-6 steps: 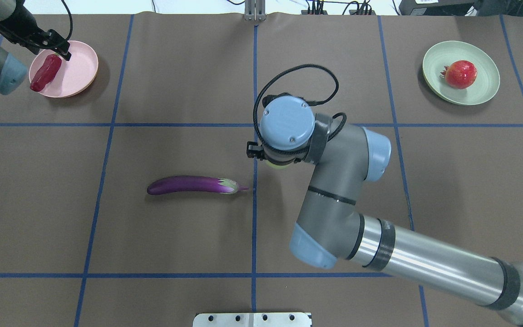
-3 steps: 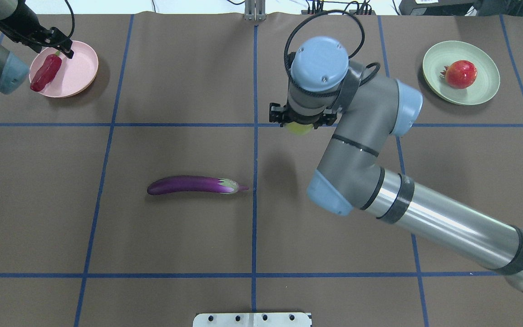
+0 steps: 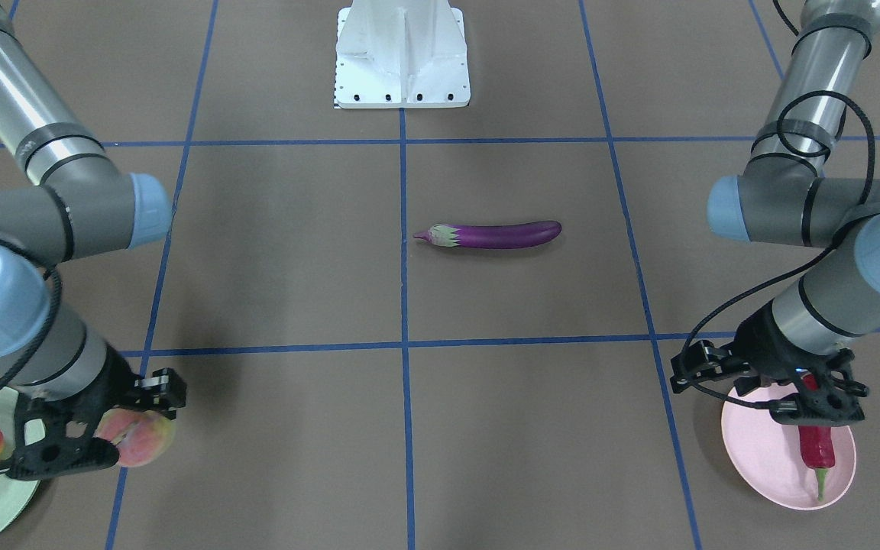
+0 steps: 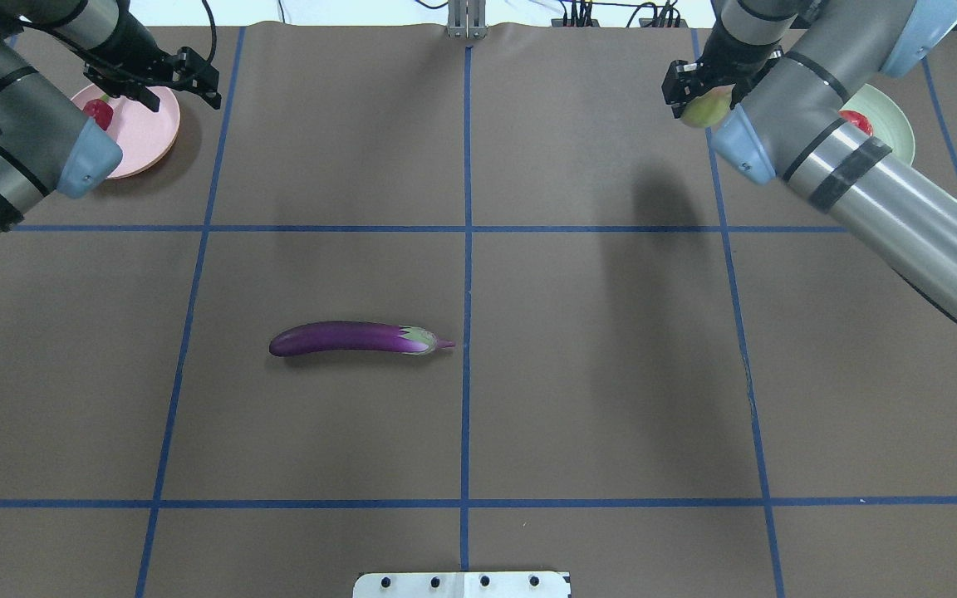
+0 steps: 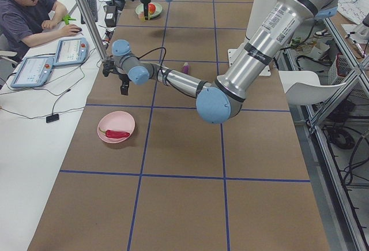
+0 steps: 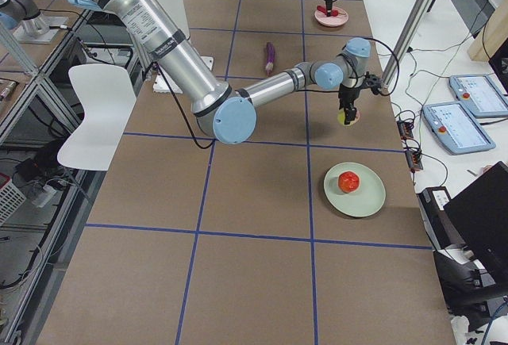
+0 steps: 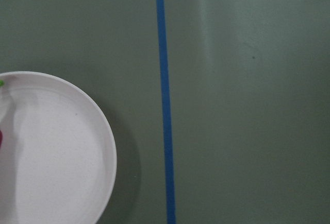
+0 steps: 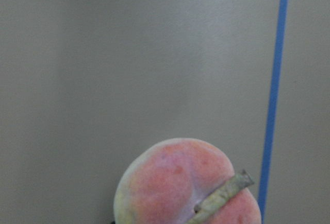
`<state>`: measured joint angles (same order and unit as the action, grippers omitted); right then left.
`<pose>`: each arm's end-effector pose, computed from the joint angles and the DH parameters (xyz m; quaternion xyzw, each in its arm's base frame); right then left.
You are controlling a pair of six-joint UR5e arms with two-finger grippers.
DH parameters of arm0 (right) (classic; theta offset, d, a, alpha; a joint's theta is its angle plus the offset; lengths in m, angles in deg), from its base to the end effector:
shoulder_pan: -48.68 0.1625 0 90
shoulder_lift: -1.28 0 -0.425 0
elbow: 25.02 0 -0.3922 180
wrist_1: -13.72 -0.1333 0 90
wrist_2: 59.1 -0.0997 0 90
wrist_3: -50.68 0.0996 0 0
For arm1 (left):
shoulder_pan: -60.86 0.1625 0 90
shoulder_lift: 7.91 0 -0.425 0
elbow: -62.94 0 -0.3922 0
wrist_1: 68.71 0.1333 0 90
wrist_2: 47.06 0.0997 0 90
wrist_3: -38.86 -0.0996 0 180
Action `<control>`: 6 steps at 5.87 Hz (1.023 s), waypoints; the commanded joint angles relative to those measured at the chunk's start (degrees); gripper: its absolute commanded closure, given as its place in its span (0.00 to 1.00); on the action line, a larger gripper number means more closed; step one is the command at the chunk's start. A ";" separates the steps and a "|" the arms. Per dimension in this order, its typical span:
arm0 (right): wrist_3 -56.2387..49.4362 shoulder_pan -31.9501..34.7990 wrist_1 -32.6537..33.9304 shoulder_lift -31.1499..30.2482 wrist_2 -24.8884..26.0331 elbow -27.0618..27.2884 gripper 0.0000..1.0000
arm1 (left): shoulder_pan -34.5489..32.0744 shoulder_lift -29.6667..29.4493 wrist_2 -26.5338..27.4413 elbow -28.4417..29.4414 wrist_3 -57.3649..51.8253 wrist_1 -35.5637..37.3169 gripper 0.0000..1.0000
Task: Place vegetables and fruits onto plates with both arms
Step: 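Carry the peach with the right gripper onto the green plate and release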
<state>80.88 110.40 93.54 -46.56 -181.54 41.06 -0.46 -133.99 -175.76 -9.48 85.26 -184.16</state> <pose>-0.3018 -0.7295 0.3813 0.0734 -0.3514 -0.0530 0.9318 0.2966 -0.6903 0.3683 0.0927 0.4588 -0.0123 0.8836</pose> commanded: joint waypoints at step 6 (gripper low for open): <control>-8.76 8.78 -21.02 -1.03 -1.93 -24.95 0.00 | 7.06 0.66 0.03 -9.21 16.54 0.14 0.00</control>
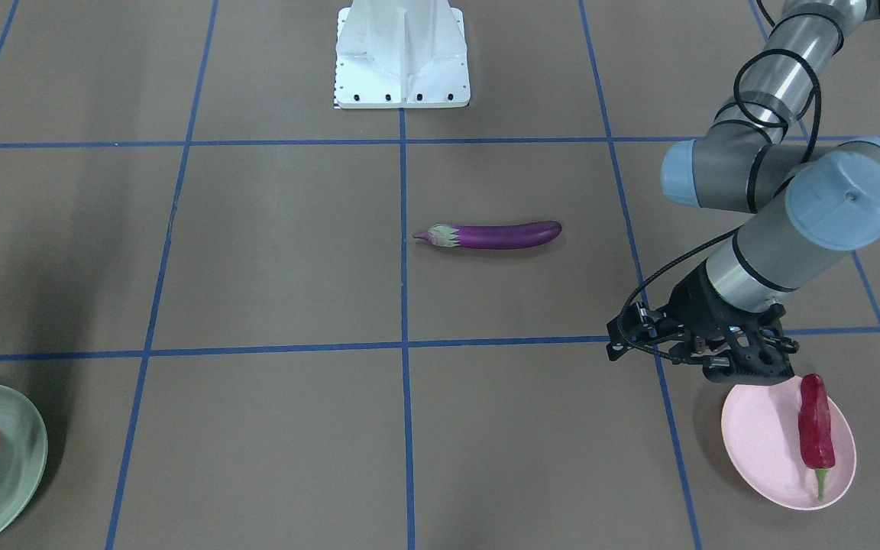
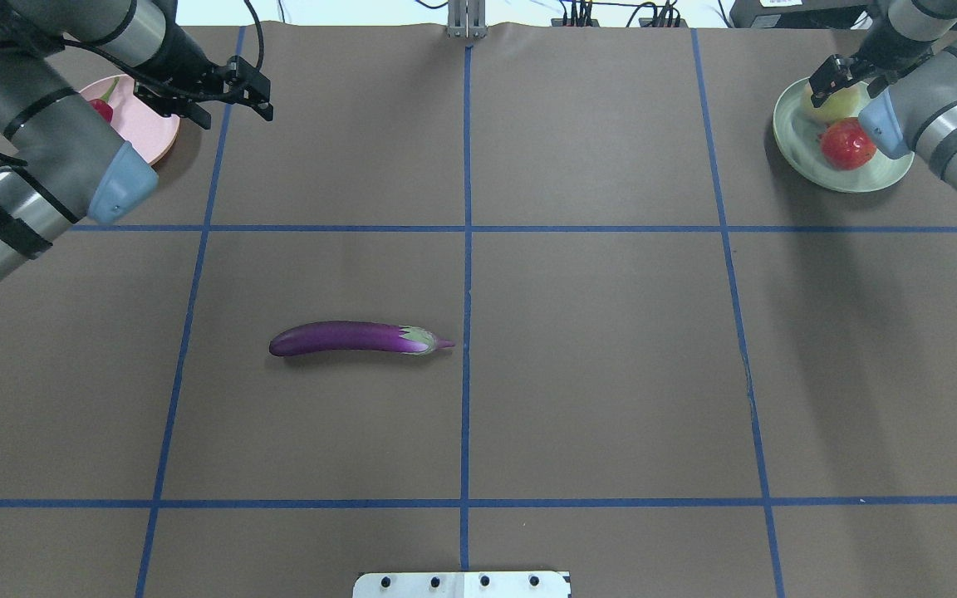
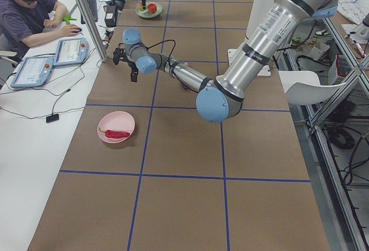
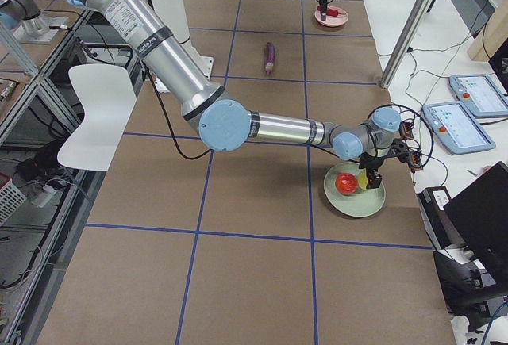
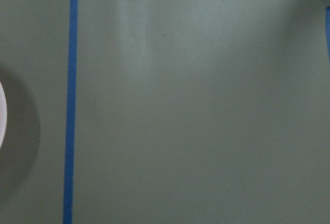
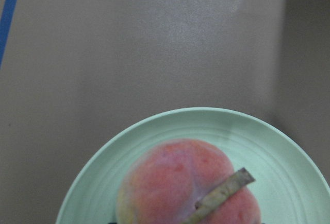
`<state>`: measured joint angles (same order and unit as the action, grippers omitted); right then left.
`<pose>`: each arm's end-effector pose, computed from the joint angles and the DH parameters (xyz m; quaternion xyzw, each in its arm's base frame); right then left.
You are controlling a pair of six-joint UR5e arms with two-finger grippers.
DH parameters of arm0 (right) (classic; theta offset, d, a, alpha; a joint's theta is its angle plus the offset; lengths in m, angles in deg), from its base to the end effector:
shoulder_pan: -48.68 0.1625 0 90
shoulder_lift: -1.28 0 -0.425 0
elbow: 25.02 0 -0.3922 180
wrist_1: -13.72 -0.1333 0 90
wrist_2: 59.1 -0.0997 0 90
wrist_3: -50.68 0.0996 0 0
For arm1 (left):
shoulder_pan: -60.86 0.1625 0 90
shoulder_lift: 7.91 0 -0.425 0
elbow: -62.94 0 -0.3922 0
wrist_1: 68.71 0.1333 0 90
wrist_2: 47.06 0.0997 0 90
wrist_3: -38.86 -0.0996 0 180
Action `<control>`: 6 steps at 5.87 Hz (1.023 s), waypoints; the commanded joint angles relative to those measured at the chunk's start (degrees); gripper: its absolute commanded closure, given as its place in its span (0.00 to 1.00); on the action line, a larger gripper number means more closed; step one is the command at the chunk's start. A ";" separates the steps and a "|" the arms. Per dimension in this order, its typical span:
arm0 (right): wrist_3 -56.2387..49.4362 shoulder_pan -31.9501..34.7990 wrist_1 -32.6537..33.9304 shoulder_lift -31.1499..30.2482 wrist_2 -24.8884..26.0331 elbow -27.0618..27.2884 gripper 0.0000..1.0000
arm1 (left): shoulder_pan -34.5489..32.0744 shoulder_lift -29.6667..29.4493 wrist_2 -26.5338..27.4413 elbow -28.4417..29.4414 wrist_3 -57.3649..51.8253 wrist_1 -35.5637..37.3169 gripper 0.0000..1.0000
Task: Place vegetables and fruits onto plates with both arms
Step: 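Reach the left gripper down to the purple eggplant and grasp it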
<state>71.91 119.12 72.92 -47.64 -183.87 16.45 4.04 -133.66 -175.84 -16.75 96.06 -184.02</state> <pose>-0.1931 -0.7720 0.5693 0.0790 -0.3416 -0.0468 0.9354 0.3378 -0.6462 0.3109 0.0721 0.4982 -0.0382 0.8632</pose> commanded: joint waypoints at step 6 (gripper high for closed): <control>0.74 1.63 -0.32 0.06 -0.39 1.33 0.00 | 22.55 1.12 10.84 -14.78 -5.28 7.12 0.00</control>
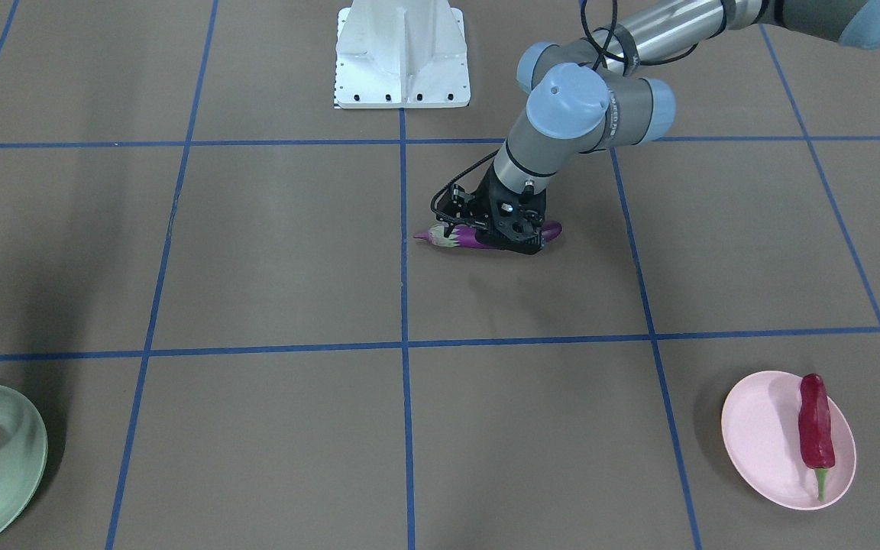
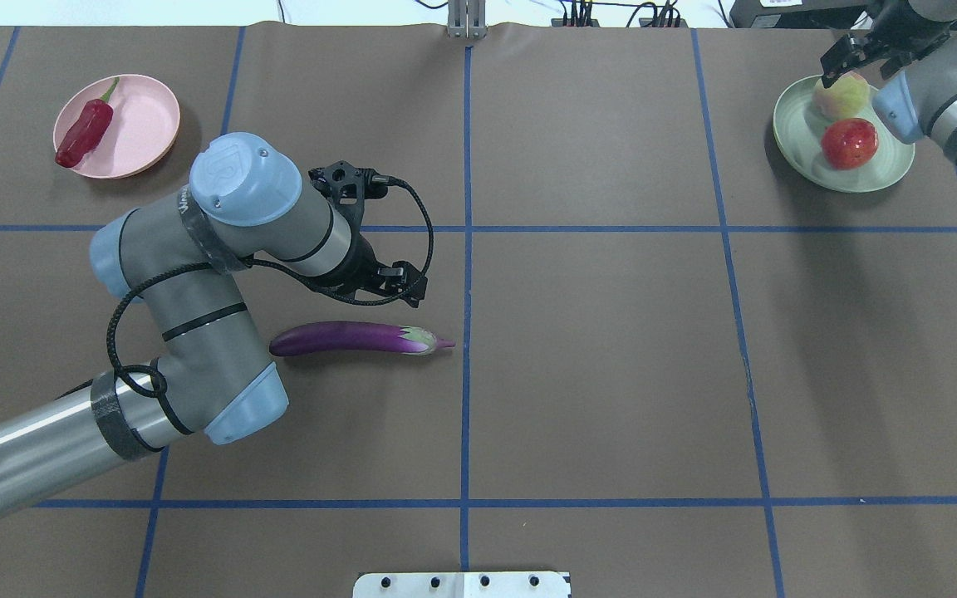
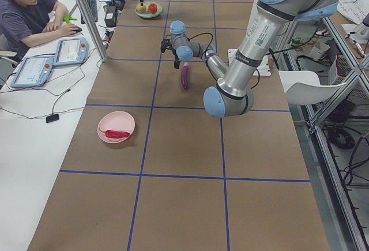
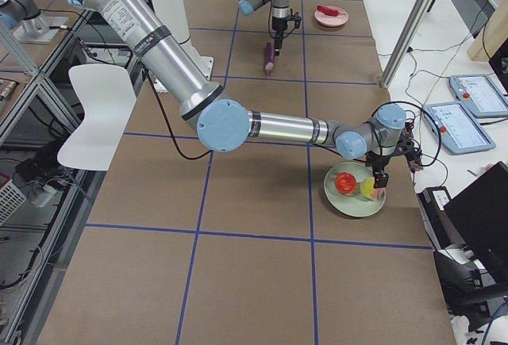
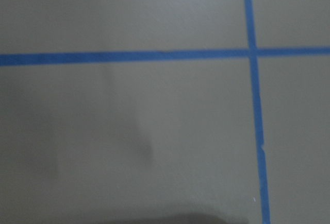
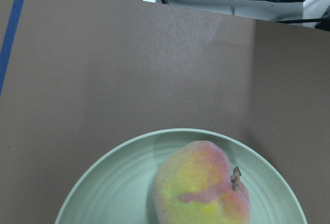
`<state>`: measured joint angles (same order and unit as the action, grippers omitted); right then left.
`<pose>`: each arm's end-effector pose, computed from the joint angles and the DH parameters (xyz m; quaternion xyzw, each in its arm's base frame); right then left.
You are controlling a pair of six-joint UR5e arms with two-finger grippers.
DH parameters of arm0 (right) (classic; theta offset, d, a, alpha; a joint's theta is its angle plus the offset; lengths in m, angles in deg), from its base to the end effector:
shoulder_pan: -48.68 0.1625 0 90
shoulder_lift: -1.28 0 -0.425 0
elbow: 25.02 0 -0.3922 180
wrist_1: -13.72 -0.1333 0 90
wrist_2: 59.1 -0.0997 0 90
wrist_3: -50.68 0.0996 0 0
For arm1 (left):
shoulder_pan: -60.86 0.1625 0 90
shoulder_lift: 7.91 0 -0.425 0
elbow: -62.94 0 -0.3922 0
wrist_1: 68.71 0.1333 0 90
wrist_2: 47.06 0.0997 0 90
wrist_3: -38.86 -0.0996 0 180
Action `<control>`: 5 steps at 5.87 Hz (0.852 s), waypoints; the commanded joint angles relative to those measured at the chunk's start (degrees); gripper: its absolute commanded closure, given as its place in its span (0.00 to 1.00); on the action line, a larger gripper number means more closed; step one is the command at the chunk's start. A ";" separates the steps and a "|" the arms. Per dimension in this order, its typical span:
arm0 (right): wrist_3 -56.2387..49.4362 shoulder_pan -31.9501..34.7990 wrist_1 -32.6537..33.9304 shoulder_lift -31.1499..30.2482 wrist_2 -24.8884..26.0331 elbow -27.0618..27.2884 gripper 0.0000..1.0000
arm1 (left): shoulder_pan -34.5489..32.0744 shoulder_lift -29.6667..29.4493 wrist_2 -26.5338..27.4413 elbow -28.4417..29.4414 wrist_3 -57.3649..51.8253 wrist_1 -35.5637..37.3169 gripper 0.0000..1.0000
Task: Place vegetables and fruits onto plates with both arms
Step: 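Reach the left gripper down to the purple eggplant and grasp it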
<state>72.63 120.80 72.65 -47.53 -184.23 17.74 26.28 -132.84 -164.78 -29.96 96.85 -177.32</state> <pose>-0.1717 -0.7796 0.5553 0.0938 -0.3473 -0.0323 0.9325 0.5119 -0.4585 0.2361 0.0756 0.4996 0.0941 0.8578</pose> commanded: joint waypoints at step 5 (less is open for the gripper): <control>0.11 0.04 0.04 -0.66 0.06 1.18 0.00 | 0.47 5.92 0.47 -8.27 -41.27 13.69 0.00</control>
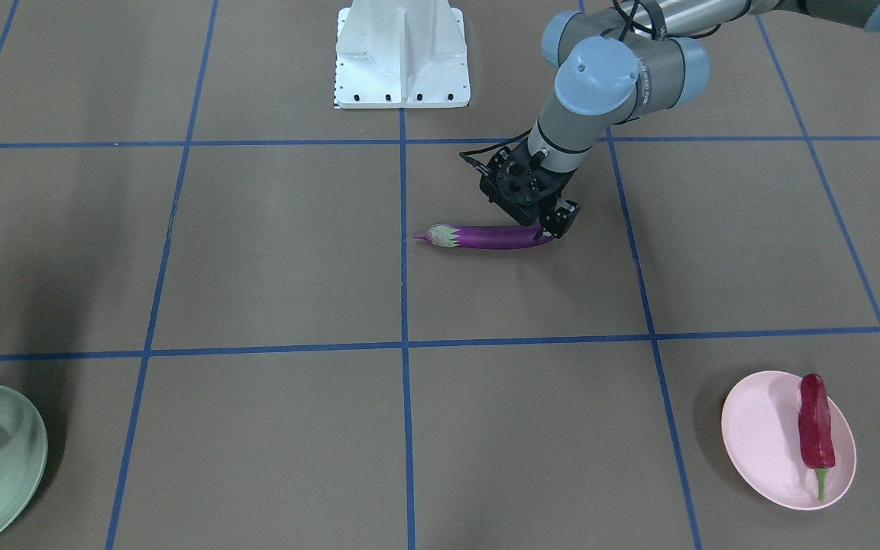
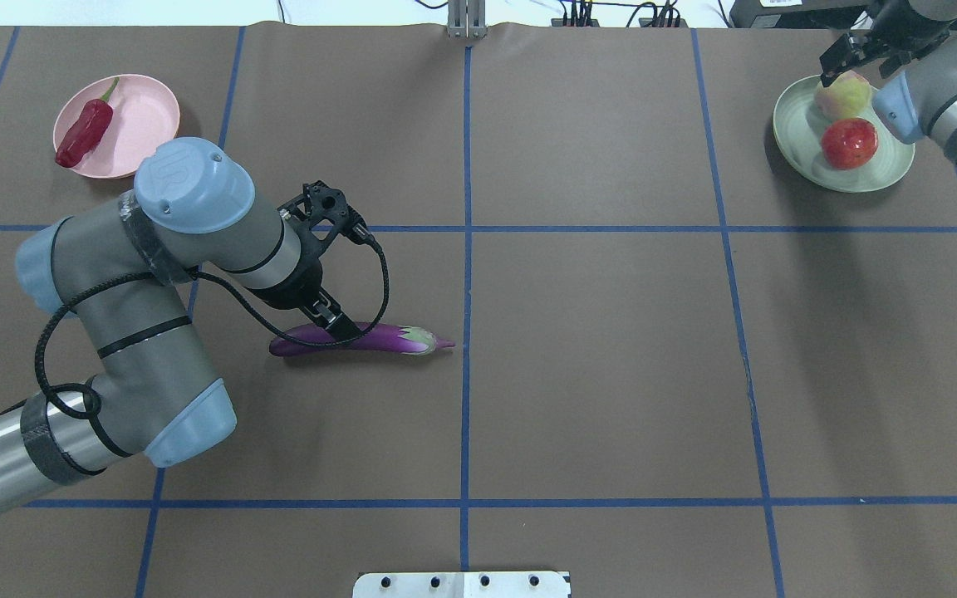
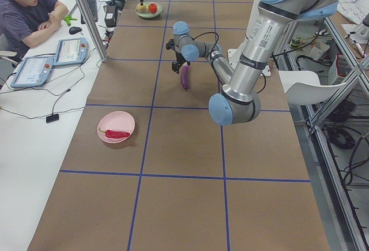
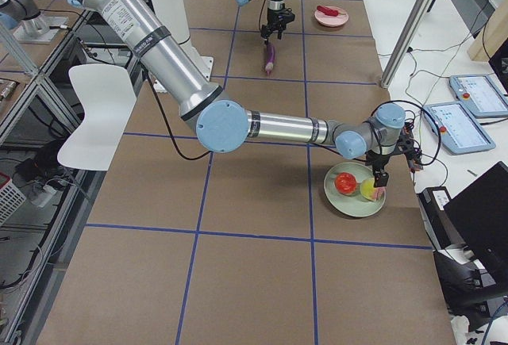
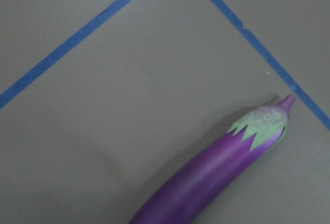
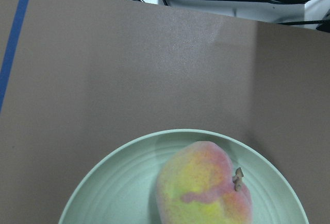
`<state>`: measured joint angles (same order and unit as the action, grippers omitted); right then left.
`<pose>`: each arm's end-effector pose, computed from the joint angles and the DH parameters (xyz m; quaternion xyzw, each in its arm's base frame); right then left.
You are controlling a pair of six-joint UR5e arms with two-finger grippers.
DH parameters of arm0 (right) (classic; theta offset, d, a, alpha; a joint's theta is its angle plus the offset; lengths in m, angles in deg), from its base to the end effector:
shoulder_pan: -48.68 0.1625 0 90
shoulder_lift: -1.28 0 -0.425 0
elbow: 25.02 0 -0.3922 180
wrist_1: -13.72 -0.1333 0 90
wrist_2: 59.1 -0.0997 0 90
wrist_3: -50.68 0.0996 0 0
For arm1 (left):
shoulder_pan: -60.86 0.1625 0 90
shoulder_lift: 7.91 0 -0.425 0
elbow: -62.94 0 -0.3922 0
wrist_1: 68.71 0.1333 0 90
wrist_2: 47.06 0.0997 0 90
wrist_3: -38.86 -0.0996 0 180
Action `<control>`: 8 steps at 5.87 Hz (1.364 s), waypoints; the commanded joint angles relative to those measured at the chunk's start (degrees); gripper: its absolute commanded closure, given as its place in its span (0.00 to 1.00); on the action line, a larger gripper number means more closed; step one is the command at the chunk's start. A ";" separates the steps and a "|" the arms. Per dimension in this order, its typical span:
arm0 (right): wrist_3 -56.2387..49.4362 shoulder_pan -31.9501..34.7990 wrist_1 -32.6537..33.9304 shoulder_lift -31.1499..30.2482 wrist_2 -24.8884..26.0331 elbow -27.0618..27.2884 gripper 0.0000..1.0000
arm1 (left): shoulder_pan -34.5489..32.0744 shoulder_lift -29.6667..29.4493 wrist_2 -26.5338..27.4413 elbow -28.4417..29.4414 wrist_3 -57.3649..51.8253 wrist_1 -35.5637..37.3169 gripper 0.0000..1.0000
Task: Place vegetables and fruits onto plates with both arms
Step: 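Reach the left gripper down to the purple eggplant and grasp it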
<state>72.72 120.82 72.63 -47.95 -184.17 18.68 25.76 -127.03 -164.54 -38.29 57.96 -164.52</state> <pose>-0.1708 -0.7781 0.5527 0.0980 -0.3482 -0.0327 0.9317 0.4722 -0.4386 0.2691 0.1726 0.4037 0.3633 0.8218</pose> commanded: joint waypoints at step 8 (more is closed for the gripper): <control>0.29 -0.06 0.06 -0.95 0.01 0.50 0.00 | 4.96 0.30 6.47 7.81 -1.35 -8.96 0.29</control>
<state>73.00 120.78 72.63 -48.90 -184.17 19.19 30.85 -126.67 -157.94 -29.91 55.95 -173.56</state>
